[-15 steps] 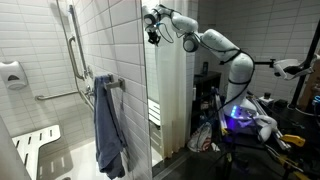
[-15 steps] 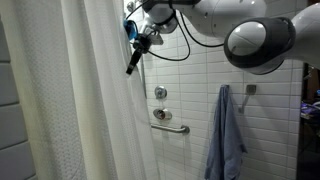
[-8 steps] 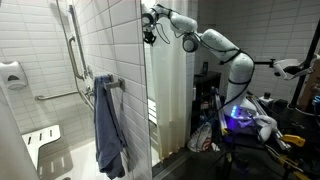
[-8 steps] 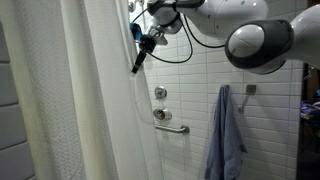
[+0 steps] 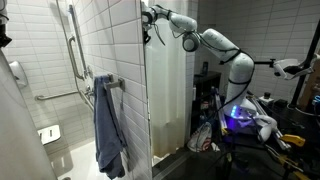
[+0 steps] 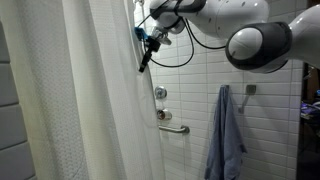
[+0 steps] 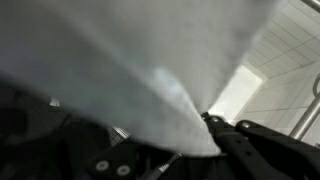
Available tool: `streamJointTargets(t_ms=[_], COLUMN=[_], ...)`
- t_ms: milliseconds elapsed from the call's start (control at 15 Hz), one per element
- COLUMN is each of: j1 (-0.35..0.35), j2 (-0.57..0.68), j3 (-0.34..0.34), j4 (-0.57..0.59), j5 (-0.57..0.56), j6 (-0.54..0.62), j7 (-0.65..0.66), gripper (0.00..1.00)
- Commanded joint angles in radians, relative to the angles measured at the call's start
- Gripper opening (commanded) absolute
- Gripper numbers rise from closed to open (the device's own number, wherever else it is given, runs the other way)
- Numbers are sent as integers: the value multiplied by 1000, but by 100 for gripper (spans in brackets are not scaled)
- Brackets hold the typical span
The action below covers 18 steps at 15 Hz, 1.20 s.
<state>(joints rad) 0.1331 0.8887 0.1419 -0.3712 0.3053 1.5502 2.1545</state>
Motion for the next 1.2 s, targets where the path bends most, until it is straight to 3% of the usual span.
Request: streamJointTargets(t_ms=[0,1133], j1=[8,14], j2=[-13,-23], j3=[-32,-114], j4=[-19,-23], j5=[-52,-171], j6=[54,191], j7=[60,184], gripper=[1,1])
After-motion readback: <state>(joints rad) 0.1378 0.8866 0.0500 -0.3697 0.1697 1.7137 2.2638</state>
